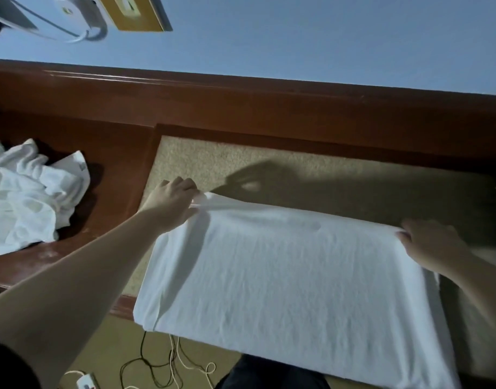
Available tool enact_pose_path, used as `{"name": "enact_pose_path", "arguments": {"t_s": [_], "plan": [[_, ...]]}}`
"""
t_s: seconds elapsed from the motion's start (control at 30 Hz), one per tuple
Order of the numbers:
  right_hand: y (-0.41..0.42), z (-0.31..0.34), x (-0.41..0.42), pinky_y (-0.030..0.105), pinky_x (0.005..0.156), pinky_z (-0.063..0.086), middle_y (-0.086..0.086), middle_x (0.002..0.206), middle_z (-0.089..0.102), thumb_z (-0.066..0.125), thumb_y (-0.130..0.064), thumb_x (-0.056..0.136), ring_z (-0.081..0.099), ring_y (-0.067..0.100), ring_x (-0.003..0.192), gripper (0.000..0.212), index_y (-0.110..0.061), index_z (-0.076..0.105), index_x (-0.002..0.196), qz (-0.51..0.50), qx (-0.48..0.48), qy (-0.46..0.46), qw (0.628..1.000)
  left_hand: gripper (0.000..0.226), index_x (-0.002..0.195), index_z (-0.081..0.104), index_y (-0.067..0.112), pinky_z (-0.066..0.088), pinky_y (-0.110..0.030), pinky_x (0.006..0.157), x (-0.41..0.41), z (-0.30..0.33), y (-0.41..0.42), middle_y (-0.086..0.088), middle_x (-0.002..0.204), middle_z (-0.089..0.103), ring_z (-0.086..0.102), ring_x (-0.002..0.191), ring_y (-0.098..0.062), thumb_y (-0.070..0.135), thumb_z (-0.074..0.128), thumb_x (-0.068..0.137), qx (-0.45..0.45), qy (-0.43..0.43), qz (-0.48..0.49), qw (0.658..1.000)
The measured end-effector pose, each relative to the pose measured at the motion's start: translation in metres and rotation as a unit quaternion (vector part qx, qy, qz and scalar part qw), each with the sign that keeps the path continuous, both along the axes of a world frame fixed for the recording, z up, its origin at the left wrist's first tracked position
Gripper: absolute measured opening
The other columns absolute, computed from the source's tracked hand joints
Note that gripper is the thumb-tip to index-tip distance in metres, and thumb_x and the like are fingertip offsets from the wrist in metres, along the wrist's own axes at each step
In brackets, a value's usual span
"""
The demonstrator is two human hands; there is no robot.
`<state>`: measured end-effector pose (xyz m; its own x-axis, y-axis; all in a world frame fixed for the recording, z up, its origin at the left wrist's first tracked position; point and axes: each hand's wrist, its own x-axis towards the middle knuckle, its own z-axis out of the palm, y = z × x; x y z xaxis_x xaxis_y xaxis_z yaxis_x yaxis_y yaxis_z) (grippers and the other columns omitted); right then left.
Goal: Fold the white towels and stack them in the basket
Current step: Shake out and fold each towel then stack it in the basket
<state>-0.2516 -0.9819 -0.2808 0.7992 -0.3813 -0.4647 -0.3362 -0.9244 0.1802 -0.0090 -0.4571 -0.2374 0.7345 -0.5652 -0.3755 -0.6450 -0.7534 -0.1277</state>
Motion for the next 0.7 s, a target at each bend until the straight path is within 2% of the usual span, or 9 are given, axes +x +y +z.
{"name": "enact_pose_path", "arguments": {"t_s": [0.07,0.13,0.23,0.3,0.4,0.5,0.6,0.67,0.7], "plan": [[0.000,0.000,-0.001,0.040,0.078,0.050,-0.011,0.075,0.051,0.041,-0.041,0.107,0.052,0.007,0.070,0.026,-0.031,0.043,0.083,0.009,-0.005,0.003,1.000,0.045,0.133,0.067,0.030,0.046,-0.040,0.099,-0.003,-0.004,0.005,0.009,0.131,0.059,0.052,0.123,-0.019,0.049,0.071,0.093,-0.007,0.010,0.028,1.000],[0.001,-0.001,-0.002,0.040,0.078,0.046,-0.012,0.076,0.051,0.041,-0.041,0.106,0.051,0.007,0.072,0.024,-0.031,0.043,0.084,0.014,-0.005,0.005,1.000,0.043,0.129,0.069,0.029,0.044,-0.042,0.103,-0.006,-0.007,0.009,0.007,0.134,0.058,0.048,0.126,-0.020,0.052,0.071,0.093,0.002,0.058,0.075,0.995],[-0.001,-0.004,-0.002,0.041,0.079,0.043,-0.012,0.079,0.051,0.040,-0.040,0.106,0.054,0.010,0.076,0.021,-0.031,0.047,0.088,0.017,-0.014,0.009,1.000,0.046,0.134,0.063,0.040,0.040,-0.048,0.108,-0.007,-0.006,0.014,0.003,0.141,0.053,0.043,0.133,-0.024,0.061,0.065,0.093,-0.005,0.100,0.140,0.985],[-0.001,-0.004,-0.001,0.043,0.084,0.045,-0.012,0.084,0.053,0.039,-0.041,0.106,0.056,0.013,0.083,0.019,-0.031,0.049,0.093,0.017,-0.015,0.019,1.000,0.055,0.143,0.055,0.042,0.040,-0.049,0.109,-0.003,-0.005,0.018,0.004,0.146,0.050,0.042,0.136,-0.024,0.066,0.059,0.094,0.020,0.086,0.135,0.987],[0.000,-0.001,0.004,0.048,0.093,0.042,-0.007,0.098,0.056,0.035,-0.041,0.107,0.057,0.019,0.099,0.020,-0.032,0.053,0.108,0.014,-0.016,0.048,0.999,0.072,0.152,0.047,0.031,0.043,-0.048,0.109,0.011,-0.001,0.025,0.004,0.151,0.048,0.043,0.137,-0.024,0.071,0.055,0.093,0.076,0.044,0.106,0.990],[0.001,0.003,0.008,0.050,0.098,0.039,-0.002,0.119,0.063,0.036,-0.042,0.107,0.056,0.024,0.115,0.026,-0.031,0.056,0.121,0.006,-0.015,0.049,0.999,0.091,0.151,0.046,0.023,0.045,-0.050,0.107,0.023,0.004,0.030,0.000,0.153,0.046,0.044,0.138,-0.028,0.081,0.059,0.082,0.084,0.034,0.160,0.983],[0.005,0.004,0.011,0.051,0.100,0.038,0.002,0.126,0.064,0.039,-0.040,0.106,0.054,0.027,0.120,0.029,-0.029,0.058,0.125,-0.019,0.002,0.046,0.999,0.084,0.155,0.042,0.034,0.045,-0.053,0.107,0.023,-0.001,0.034,-0.002,0.149,0.047,0.042,0.137,-0.031,0.068,0.071,0.084,-0.008,0.125,0.217,0.968],[0.008,0.005,0.013,0.051,0.100,0.038,0.002,0.125,0.064,0.040,-0.038,0.106,0.056,0.026,0.118,0.029,-0.026,0.059,0.125,-0.030,0.010,0.044,0.999,0.074,0.155,0.042,0.038,0.042,-0.051,0.111,0.020,-0.007,0.034,-0.001,0.151,0.045,0.040,0.138,-0.029,0.054,0.074,0.090,-0.058,0.170,0.205,0.962],[0.009,0.006,0.014,0.050,0.100,0.039,0.002,0.124,0.065,0.041,-0.037,0.106,0.057,0.025,0.116,0.029,-0.025,0.059,0.124,-0.030,0.010,0.042,0.999,0.064,0.151,0.048,0.038,0.041,-0.051,0.113,0.019,-0.011,0.033,0.000,0.151,0.046,0.040,0.138,-0.027,0.049,0.073,0.093,-0.072,0.172,0.187,0.964]]}}
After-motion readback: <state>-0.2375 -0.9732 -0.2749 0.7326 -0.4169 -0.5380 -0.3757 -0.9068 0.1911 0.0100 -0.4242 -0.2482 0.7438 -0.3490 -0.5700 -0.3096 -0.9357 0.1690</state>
